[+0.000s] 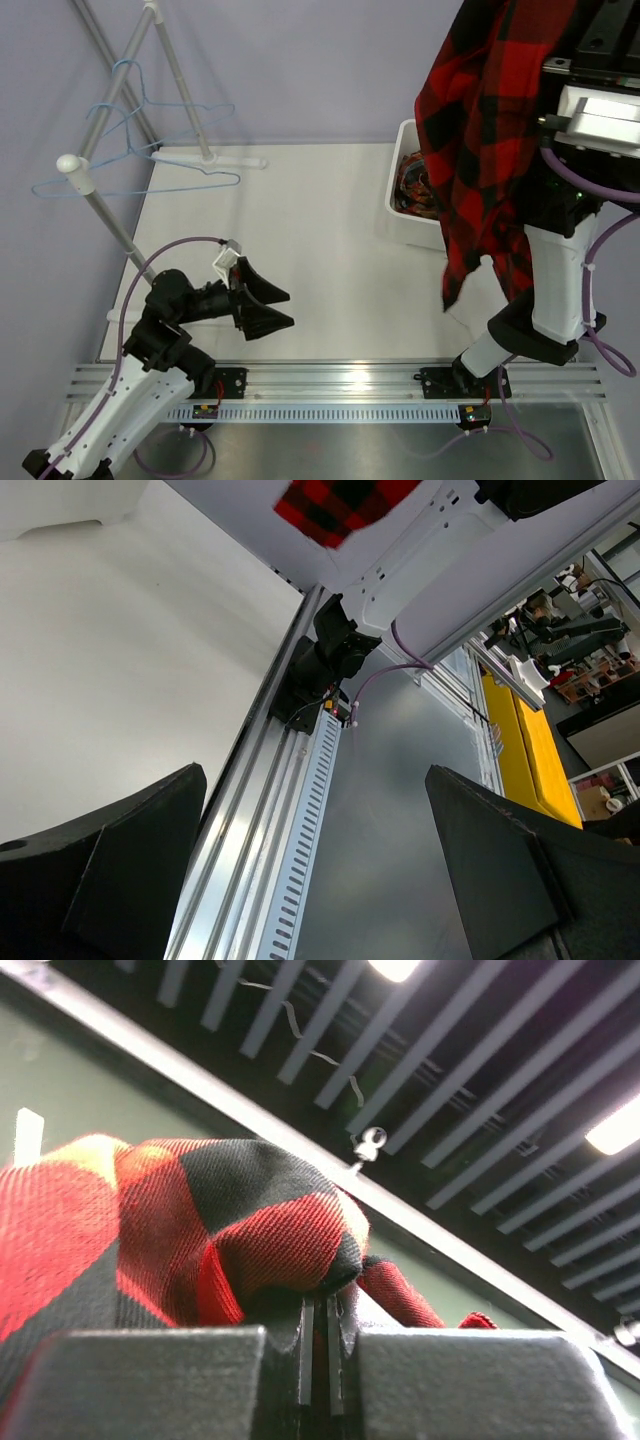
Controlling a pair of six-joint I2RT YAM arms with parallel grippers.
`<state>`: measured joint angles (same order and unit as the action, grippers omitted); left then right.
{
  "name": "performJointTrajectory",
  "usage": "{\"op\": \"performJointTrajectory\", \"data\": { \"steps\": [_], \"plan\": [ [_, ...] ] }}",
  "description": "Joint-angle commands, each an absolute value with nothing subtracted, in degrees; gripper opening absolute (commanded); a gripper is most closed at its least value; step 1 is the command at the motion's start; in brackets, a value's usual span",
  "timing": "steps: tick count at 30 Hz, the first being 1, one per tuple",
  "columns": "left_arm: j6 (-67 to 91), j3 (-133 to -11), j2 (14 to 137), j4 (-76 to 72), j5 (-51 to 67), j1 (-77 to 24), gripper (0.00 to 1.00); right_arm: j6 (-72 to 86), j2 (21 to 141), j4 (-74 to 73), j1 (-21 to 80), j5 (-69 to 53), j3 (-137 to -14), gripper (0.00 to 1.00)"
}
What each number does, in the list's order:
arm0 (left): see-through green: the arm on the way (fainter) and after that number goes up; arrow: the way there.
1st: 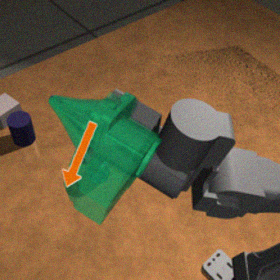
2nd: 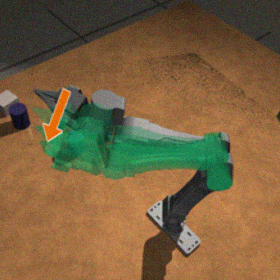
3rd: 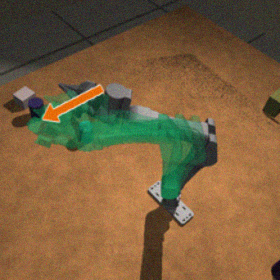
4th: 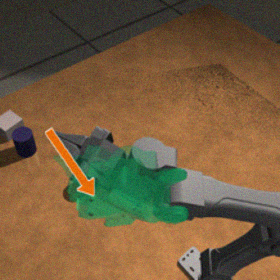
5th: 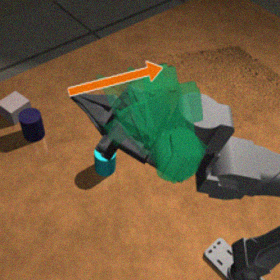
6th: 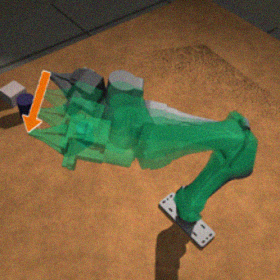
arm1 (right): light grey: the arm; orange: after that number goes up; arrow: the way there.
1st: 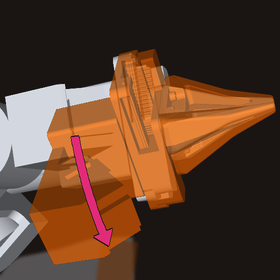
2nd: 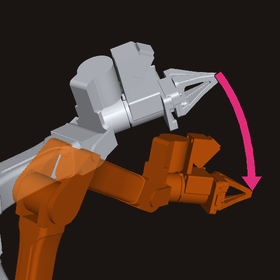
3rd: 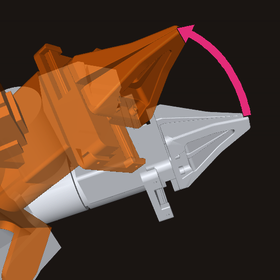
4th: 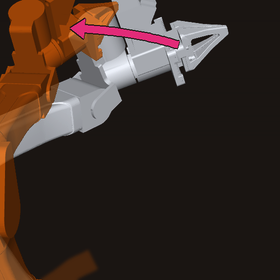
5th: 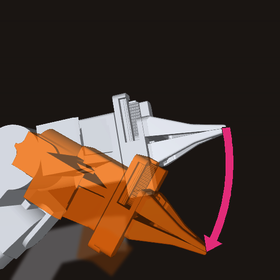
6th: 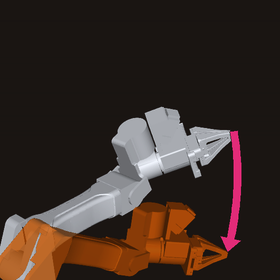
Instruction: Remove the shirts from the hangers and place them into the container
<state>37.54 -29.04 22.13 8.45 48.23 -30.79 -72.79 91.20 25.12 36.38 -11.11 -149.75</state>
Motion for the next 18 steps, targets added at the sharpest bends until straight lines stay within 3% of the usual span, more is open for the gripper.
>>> {"op": "performJointTrajectory", "data": {
  "steps": [1,10,14,18],
  "plan": [
    [38.58,-29.0,23.99,2.64,49.83,-30.85,0.98,-79.27,92.02,24.26,36.47,-12.48,-150.82,0.0],
    [38.76,-30.23,26.8,-0.09,50.27,-30.85,0.98,-75.51,92.99,24.52,26.39,-16.61,-152.84,0.0],
    [40.78,-30.32,28.56,-3.07,50.62,-30.85,0.98,-73.13,92.81,27.59,20.58,-14.86,-148.11,0.0],
    [38.94,-31.46,30.32,-0.98,49.83,-30.76,0.98,-62.01,95.88,32.32,11.27,-14.24,-144.41,0.0]
  ]
}}
